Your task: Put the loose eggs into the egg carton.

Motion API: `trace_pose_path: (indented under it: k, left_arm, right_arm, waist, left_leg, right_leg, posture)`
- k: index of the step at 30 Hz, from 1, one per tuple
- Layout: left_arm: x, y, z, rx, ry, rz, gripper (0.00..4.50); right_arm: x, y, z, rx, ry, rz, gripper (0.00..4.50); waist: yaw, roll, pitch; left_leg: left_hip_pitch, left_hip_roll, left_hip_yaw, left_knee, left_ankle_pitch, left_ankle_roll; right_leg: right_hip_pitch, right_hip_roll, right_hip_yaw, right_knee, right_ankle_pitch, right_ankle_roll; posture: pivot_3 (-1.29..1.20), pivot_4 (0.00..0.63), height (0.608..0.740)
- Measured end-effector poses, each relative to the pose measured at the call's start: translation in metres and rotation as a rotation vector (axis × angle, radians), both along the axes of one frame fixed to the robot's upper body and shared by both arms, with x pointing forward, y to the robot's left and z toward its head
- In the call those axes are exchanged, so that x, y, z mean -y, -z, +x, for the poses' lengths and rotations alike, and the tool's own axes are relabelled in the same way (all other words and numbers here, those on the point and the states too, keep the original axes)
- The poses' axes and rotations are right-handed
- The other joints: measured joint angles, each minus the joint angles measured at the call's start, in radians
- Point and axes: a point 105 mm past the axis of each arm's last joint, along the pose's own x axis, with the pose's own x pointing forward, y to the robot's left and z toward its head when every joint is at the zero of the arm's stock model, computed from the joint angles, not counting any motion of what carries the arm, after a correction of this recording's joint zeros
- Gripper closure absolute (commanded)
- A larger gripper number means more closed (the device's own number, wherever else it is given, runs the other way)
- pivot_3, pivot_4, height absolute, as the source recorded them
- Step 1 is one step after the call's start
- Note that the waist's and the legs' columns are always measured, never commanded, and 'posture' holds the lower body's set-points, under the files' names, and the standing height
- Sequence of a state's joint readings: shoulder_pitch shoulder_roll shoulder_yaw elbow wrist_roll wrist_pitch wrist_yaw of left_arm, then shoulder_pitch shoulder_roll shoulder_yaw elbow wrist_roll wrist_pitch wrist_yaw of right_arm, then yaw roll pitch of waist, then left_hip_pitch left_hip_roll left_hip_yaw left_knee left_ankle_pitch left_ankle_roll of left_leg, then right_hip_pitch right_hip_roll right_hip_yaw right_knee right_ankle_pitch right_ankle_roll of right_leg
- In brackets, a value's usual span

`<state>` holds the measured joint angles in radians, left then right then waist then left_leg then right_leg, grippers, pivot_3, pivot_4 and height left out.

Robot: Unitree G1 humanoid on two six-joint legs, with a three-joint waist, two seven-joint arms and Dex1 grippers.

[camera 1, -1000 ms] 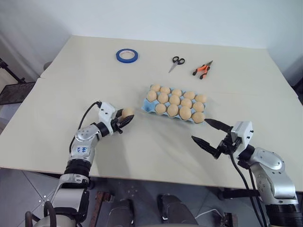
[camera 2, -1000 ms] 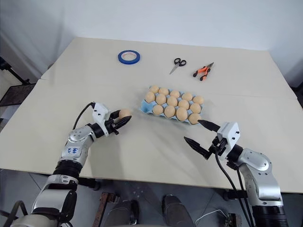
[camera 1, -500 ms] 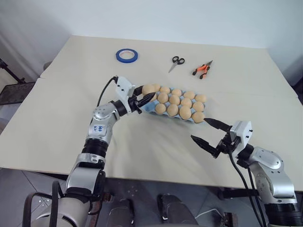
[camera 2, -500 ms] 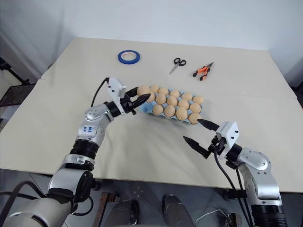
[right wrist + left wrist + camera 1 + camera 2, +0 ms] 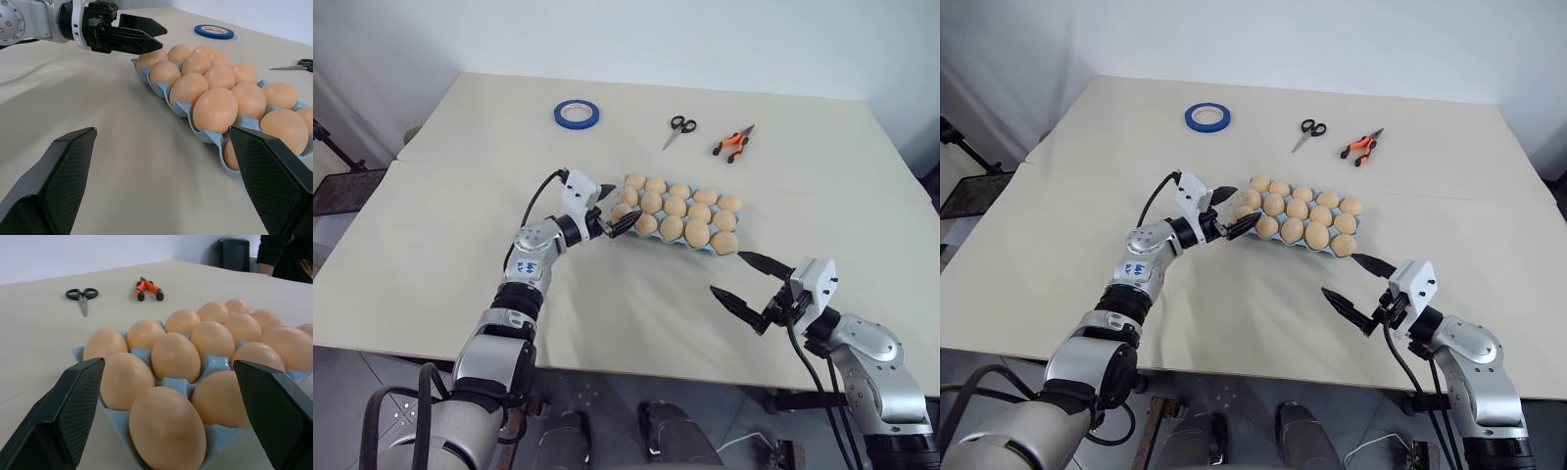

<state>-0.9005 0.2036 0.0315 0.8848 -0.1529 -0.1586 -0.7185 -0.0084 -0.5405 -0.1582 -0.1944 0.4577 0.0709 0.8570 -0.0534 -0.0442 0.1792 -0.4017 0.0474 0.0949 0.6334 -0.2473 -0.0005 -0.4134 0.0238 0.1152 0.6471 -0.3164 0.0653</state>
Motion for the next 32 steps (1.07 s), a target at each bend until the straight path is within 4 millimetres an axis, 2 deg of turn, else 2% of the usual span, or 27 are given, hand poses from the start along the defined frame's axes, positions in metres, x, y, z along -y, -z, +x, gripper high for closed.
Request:
trace_pose_path:
  k: [2,4,10,12,15,20,25,32]
  left_arm:
    - [-0.002,-0.002,0.000,0.004,-0.002,-0.008,0.02]
    - [-0.013,-0.007,0.001,0.020,-0.010,0.000,0.02]
    - [-0.067,-0.039,-0.010,0.067,0.025,0.018,0.02]
    - [-0.084,-0.041,-0.015,0.050,0.025,0.074,0.02]
    - [-0.105,-0.033,-0.028,-0.005,0.037,0.141,0.02]
    - [-0.118,-0.011,-0.059,-0.079,0.128,0.128,0.02]
    - [-0.134,-0.010,-0.080,-0.058,0.137,0.134,0.02]
    - [-0.138,-0.011,-0.083,-0.022,0.153,0.135,0.02]
  right_arm:
    - [0.000,-0.001,0.000,0.002,-0.001,0.000,0.00]
    - [-0.001,-0.002,0.001,0.009,-0.004,0.000,0.00]
    - [0.002,-0.010,0.002,0.027,-0.039,-0.038,0.00]
    - [0.004,-0.016,0.003,0.043,-0.054,-0.053,0.00]
    - [0.012,-0.015,0.005,0.025,-0.065,-0.079,0.00]
    - [0.019,-0.014,0.006,-0.002,-0.118,-0.117,0.00]
    - [0.036,-0.011,0.008,-0.035,-0.156,-0.176,0.00]
    - [0.047,-0.014,0.022,-0.039,-0.155,-0.183,0.00]
  waist:
    - [0.000,0.000,0.000]
    - [-0.003,0.000,0.000]
    - [-0.003,0.000,0.000]
    - [-0.004,0.000,0.000]
    - [-0.003,0.000,0.000]
    - [-0.002,0.001,0.000]
    - [-0.003,0.001,0.000]
    - [-0.003,0.001,0.000]
  left_leg:
    - [0.000,0.000,0.000,0.000,0.000,0.000]
    - [0.000,0.000,0.000,0.000,0.000,0.000]
    - [0.001,0.001,0.001,0.001,0.000,-0.001]
    - [0.001,0.001,0.001,0.002,0.000,-0.001]
    - [0.002,0.001,0.000,0.002,0.000,-0.001]
    - [0.001,0.001,-0.001,0.003,0.000,-0.001]
    - [0.002,0.001,-0.001,0.003,0.001,0.000]
    - [0.003,0.001,-0.001,0.004,0.001,0.001]
  right_leg:
    - [0.000,0.000,0.000,0.000,0.000,0.000]
    - [0.000,0.000,0.000,0.001,0.000,0.000]
    - [-0.001,0.000,-0.001,0.004,-0.001,-0.001]
    - [-0.001,0.000,0.000,0.005,-0.001,-0.001]
    - [0.000,0.000,0.000,0.005,-0.001,-0.002]
    - [0.000,-0.001,-0.001,0.006,-0.001,-0.002]
    - [0.000,-0.002,-0.001,0.006,-0.001,-0.002]
    - [0.000,-0.002,-0.001,0.007,-0.001,-0.002]
  posture:
    - [0.00,0.150,0.740]
    - [0.00,0.150,0.740]
    - [0.00,0.150,0.740]
    - [0.00,0.150,0.740]
    - [0.00,0.150,0.740]
    - [0.00,0.150,0.740]
    - [0.00,0.150,0.740]
    - [0.00,0.150,0.740]
